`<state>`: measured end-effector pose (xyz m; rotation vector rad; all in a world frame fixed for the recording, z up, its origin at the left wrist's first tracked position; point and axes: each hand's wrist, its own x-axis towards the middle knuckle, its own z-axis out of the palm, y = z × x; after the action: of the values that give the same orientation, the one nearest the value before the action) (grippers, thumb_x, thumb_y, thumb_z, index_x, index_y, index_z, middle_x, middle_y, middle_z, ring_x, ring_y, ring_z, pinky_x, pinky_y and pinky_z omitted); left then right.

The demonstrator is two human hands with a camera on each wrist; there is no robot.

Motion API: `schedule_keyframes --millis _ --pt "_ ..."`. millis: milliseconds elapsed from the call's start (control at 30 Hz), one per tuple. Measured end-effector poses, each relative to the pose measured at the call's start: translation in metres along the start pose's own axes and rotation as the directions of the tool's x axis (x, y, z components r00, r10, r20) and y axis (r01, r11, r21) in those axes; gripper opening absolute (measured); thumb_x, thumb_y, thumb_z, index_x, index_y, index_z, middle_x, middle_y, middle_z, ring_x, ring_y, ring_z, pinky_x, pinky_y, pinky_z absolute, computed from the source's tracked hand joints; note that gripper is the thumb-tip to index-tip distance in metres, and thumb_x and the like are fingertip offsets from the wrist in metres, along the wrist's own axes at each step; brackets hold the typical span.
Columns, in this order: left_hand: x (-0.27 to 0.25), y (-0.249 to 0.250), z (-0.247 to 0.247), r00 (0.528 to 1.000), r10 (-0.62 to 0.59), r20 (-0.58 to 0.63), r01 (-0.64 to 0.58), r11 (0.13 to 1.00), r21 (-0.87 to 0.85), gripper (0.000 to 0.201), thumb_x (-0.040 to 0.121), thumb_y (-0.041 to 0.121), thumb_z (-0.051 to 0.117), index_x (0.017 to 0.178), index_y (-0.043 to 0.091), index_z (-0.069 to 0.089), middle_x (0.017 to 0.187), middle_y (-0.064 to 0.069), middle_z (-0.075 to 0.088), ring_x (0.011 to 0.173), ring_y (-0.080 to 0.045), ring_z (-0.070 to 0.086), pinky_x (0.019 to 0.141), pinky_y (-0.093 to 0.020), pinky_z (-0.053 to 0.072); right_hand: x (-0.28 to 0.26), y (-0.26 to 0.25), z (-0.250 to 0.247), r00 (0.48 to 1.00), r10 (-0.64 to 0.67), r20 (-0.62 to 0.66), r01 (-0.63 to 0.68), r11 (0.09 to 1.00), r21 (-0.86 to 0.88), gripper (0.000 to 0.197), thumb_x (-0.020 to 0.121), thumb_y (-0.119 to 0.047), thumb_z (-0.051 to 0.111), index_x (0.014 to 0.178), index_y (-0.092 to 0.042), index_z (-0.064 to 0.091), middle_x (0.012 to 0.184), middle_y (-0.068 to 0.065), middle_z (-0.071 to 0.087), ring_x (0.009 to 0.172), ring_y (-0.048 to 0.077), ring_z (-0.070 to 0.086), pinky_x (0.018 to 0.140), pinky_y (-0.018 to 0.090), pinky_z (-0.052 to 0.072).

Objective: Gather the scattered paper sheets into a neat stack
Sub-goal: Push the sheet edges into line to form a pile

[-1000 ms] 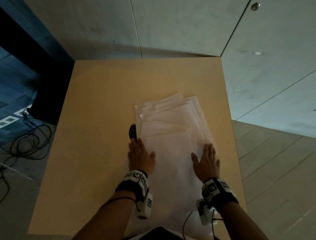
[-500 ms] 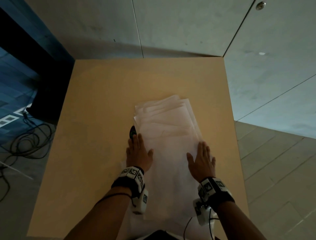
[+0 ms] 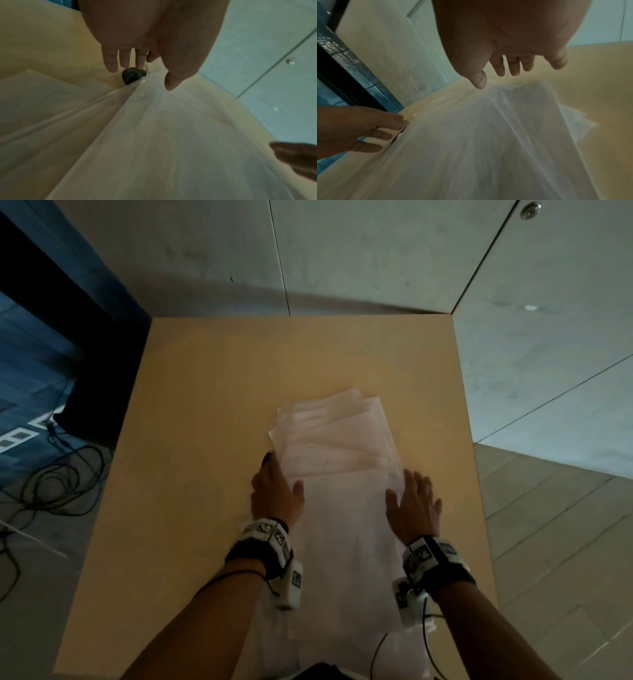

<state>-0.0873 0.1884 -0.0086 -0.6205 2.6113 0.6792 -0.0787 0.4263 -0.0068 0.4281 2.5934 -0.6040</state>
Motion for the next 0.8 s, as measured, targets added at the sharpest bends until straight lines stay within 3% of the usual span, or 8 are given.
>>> schedule_keyframes --millis 67,133,267,433,567,667,800 --pt "0.016 0.001 -0.013 0.995 -0.101 -0.013 0.101 0.994 -0.052 0.074 0.094 0.041 0.052 0.152 0.012 0.018 0.152 -0.016 0.025 0.136 -0.039 0.027 0.108 -0.050 0.034 0.013 -0.004 -0.010 0.998 -0.012 -0.067 0.011 1.000 -0.005 0.059 0.096 -0.040 0.043 0.148 -0.018 0.025 0.156 0.007 0.024 0.143 0.029 0.020 0.114 0.054 0.021" --pt "0.033 0.003 -0.021 0.983 -0.179 0.031 0.181 0.981 -0.066 0.065 0.093 0.043 0.052 0.145 0.010 0.032 0.144 -0.019 0.032 0.129 -0.041 0.034 0.104 -0.048 0.036 0.026 -0.011 -0.018 0.999 -0.014 -0.043 0.012 0.999 -0.041 0.057 0.095 -0.042 0.044 0.144 -0.016 0.030 0.148 0.009 0.033 0.135 0.032 0.030 0.106 0.052 0.031" --pt "0.047 0.013 -0.021 0.977 -0.203 0.058 0.205 0.979 -0.021 0.051 0.095 0.040 0.049 0.135 0.010 0.044 0.136 -0.019 0.035 0.123 -0.040 0.038 0.099 -0.046 0.039 0.046 -0.025 -0.023 0.999 0.034 0.006 -0.033 0.998 -0.048 0.046 0.094 -0.041 0.045 0.131 -0.014 0.043 0.135 0.013 0.039 0.125 0.034 0.035 0.098 0.049 0.035" --pt "0.044 0.024 -0.004 0.991 -0.131 0.029 0.128 0.989 0.079 0.052 0.097 0.034 0.046 0.141 0.010 0.034 0.142 -0.017 0.028 0.126 -0.040 0.031 0.100 -0.047 0.038 0.050 -0.044 -0.013 0.999 -0.037 0.016 0.038 0.996 -0.075 0.045 0.094 -0.033 0.046 0.134 -0.014 0.040 0.132 0.013 0.038 0.123 0.034 0.036 0.099 0.049 0.035" --pt "0.043 0.021 -0.003 0.998 -0.061 -0.010 0.062 0.984 0.167 0.057 0.096 0.040 0.046 0.145 0.015 0.030 0.142 -0.012 0.028 0.126 -0.037 0.030 0.099 -0.047 0.037 0.054 -0.042 -0.012 0.999 -0.035 0.013 0.035 0.998 -0.057 0.048 0.093 -0.033 0.047 0.137 -0.014 0.039 0.135 0.012 0.036 0.126 0.034 0.033 0.101 0.050 0.034" --pt "0.054 0.011 -0.014 0.999 -0.025 -0.027 0.031 0.976 0.215 0.069 0.096 0.051 0.041 0.151 0.016 0.019 0.157 -0.008 0.012 0.142 -0.036 0.013 0.112 -0.050 0.024 0.061 -0.035 -0.014 0.998 -0.027 -0.052 0.022 0.995 -0.095 0.055 0.094 -0.040 0.046 0.140 -0.012 0.034 0.147 0.011 0.029 0.136 0.033 0.025 0.108 0.052 0.028" --pt "0.073 0.006 -0.018 0.994 -0.066 0.086 0.044 0.969 0.243 0.080 0.094 0.062 0.031 0.154 0.020 -0.001 0.162 0.003 -0.013 0.147 -0.034 -0.013 0.119 -0.053 0.004 0.067 -0.029 -0.009 1.000 -0.023 0.006 0.023 0.990 -0.137 0.066 0.098 -0.044 0.035 0.151 -0.012 0.014 0.161 0.003 0.003 0.149 0.027 -0.001 0.117 0.055 0.006"
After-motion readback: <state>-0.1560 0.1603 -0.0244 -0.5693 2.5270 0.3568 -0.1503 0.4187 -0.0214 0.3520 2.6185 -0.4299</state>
